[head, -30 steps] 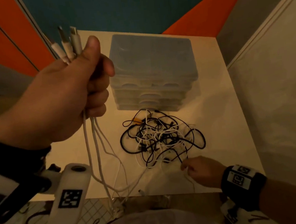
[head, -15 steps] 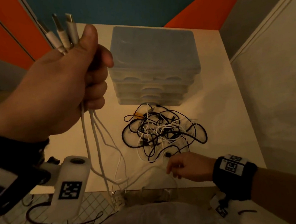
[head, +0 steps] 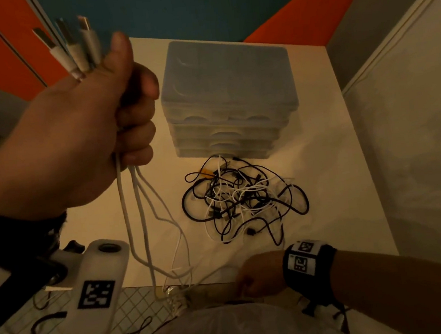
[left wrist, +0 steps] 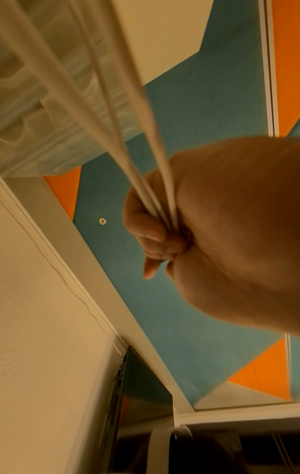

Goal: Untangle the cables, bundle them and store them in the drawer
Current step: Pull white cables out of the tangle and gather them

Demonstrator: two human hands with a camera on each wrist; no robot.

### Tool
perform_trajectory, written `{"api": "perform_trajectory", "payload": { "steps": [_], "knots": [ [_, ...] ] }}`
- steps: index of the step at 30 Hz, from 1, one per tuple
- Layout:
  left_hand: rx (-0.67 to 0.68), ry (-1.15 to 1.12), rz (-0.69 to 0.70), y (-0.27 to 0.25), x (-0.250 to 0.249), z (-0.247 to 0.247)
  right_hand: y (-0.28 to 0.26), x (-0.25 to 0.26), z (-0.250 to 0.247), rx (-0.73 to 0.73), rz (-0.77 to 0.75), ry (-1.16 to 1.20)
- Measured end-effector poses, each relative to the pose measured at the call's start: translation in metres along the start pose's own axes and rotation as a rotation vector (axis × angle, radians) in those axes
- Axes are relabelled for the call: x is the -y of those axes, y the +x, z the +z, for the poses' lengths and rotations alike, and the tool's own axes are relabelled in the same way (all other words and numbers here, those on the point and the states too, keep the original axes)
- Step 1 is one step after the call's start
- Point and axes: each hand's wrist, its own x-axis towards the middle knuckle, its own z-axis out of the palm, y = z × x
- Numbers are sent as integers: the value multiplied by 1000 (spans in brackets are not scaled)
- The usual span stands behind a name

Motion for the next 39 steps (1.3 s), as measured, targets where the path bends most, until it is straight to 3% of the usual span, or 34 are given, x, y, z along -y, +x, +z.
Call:
{"api": "perform_trajectory", "payload": {
  "steps": [3, 6, 11, 15, 19, 25, 31, 35, 39],
  "knots": [
    [0, 0, -8, -1, 2, -1, -10, -1, -6, -47, -16, 20],
    [4, 25, -15, -5, 7, -2, -29, -9, -27, -298, -29, 116],
    [18, 339, 36, -18, 32, -5, -54, -25, -75, -760, -23, 332],
    [66, 266, 16, -25, 45, -15, -48, -33, -115, -1028, 34, 373],
    [64, 124, -32, -25, 46, -25, -36, -15, -141, -990, 94, 236],
    [-42, 141, -82, -27, 50, -31, 7, 22, -159, -879, -106, -89],
    [-75, 173, -81, -34, 48, -38, 43, 22, -167, -699, 100, -260],
    [-102, 189, -87, -36, 47, -48, 40, 4, -164, -727, 108, -253],
    [-139, 194, -95, -38, 50, -55, 10, 6, -163, -919, -30, -41]
  ]
}}
